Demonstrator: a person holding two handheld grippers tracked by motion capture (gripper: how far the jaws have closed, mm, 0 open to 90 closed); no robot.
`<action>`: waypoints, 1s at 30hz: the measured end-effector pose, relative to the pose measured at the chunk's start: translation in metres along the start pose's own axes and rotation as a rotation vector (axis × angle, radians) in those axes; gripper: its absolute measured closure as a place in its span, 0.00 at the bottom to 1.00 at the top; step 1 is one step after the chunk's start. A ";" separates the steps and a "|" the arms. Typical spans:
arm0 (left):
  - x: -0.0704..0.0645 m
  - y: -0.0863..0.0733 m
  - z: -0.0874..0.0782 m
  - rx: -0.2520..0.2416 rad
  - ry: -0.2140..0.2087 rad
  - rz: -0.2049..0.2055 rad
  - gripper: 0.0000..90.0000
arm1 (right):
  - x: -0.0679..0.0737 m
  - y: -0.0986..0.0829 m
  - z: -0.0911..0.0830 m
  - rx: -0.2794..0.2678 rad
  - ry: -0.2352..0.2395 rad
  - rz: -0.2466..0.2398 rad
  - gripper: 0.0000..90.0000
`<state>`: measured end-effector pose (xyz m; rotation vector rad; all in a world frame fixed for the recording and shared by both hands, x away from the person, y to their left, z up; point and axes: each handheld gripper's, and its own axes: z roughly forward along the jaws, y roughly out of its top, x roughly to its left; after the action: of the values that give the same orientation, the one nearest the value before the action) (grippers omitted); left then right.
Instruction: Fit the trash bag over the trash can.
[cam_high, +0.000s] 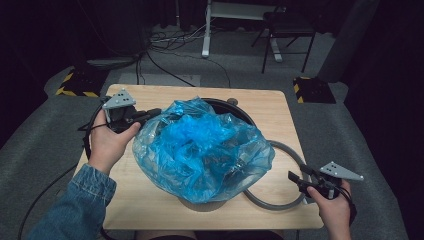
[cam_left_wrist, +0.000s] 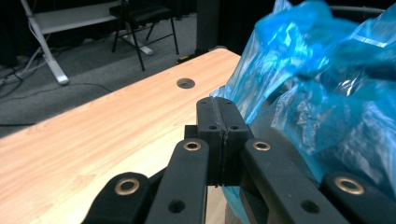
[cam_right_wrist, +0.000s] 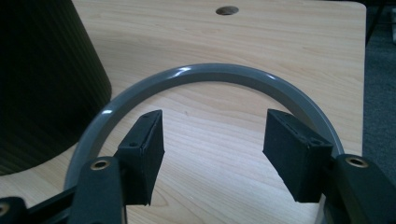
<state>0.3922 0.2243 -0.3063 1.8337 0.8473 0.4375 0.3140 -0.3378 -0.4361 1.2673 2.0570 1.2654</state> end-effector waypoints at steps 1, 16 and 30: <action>0.001 -0.002 0.002 0.001 -0.005 -0.005 1.00 | 0.002 0.002 0.000 -0.004 0.003 -0.003 0.43; 0.002 -0.024 0.020 0.027 -0.046 -0.035 0.99 | 0.017 0.017 0.000 -0.014 0.076 -0.050 0.39; 0.005 -0.033 0.016 -0.037 -0.038 -0.069 0.68 | 0.044 0.065 -0.015 -0.030 0.176 -0.193 0.31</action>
<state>0.3938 0.2248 -0.3435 1.7683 0.8684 0.3710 0.3126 -0.2956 -0.3679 0.9470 2.2118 1.3528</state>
